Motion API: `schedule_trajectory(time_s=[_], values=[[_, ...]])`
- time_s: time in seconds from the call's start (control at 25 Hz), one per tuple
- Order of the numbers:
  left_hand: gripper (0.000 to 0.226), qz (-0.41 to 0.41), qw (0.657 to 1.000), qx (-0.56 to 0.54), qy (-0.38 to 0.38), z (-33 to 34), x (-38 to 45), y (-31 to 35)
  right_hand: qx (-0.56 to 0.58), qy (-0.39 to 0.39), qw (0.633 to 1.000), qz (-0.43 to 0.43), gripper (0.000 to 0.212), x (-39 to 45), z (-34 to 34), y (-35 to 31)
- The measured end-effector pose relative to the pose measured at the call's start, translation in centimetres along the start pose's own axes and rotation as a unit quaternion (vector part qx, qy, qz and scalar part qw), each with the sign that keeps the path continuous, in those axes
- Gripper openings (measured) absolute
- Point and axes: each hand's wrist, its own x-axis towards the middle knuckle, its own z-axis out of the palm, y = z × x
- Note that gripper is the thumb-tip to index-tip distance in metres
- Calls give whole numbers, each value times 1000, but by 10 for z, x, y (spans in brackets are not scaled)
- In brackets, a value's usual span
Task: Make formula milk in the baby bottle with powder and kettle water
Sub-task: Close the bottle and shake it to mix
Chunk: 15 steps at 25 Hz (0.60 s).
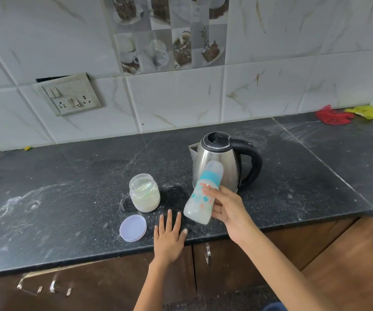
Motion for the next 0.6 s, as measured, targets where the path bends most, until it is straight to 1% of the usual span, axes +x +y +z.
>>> schedule_trajectory(time_s=[0.08,0.2,0.28,0.36,0.4,0.48,0.6], values=[[57,-3,1000,2,0,1,2,-2,11,-27,998,49,45,-7,6,6],[57,-6,1000,0,0,2,2,-1,120,-38,988,93,28,-15,8,2],[57,-4,1000,-4,-2,0,1,0,171,-60,978,105,25,-18,6,-6],[57,-2,1000,-2,-4,0,1,-1,183,-78,976,93,23,-21,0,-10],[57,-1,1000,-2,-4,0,1,-2,183,-84,976,87,27,-20,-4,-12],[57,0,1000,-3,-6,0,0,-2,187,-101,974,77,42,-21,-7,-19],[57,0,1000,-4,-4,0,-1,-1,165,-91,980,58,49,-22,-6,-29]])
